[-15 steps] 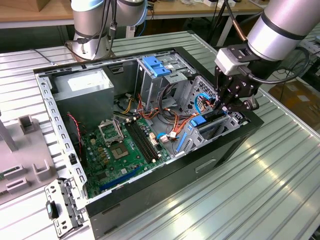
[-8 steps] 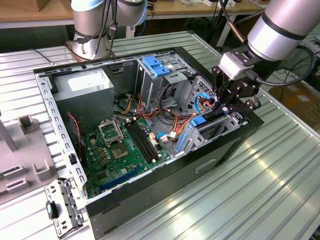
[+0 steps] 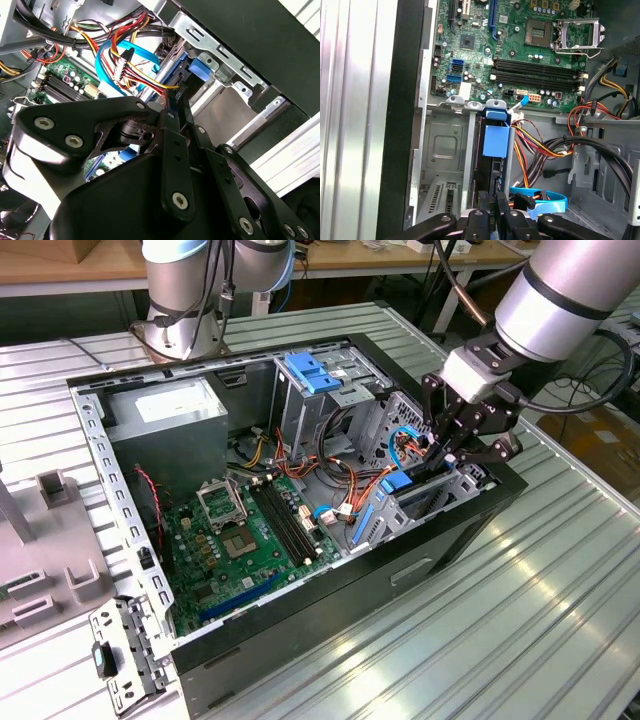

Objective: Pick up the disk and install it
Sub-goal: 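Insert the first disk wire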

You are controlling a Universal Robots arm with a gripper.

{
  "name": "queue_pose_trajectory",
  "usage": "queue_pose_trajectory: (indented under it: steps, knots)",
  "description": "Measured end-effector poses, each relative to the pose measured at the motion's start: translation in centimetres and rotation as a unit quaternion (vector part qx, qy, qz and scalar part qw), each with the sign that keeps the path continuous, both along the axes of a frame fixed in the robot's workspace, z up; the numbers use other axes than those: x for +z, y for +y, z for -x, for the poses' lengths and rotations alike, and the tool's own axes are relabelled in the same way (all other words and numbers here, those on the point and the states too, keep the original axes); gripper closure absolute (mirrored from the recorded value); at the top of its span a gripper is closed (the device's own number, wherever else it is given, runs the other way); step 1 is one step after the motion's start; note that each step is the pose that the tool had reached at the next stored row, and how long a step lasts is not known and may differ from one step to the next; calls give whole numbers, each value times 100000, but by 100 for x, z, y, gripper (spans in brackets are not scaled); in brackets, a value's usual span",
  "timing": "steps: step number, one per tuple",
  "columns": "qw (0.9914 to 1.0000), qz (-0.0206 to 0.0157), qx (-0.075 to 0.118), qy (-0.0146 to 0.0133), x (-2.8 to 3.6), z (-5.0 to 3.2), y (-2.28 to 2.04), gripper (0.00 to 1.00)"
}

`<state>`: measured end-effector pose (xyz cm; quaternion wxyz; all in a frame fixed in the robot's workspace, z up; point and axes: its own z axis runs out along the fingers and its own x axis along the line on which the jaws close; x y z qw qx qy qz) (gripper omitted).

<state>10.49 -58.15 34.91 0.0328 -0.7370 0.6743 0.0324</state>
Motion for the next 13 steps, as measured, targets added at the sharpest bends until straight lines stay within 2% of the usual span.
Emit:
queue_pose_trajectory:
  steps: [13]
  knots:
    - [100000, -30, 83, -2, -10, 1, 15, 82]
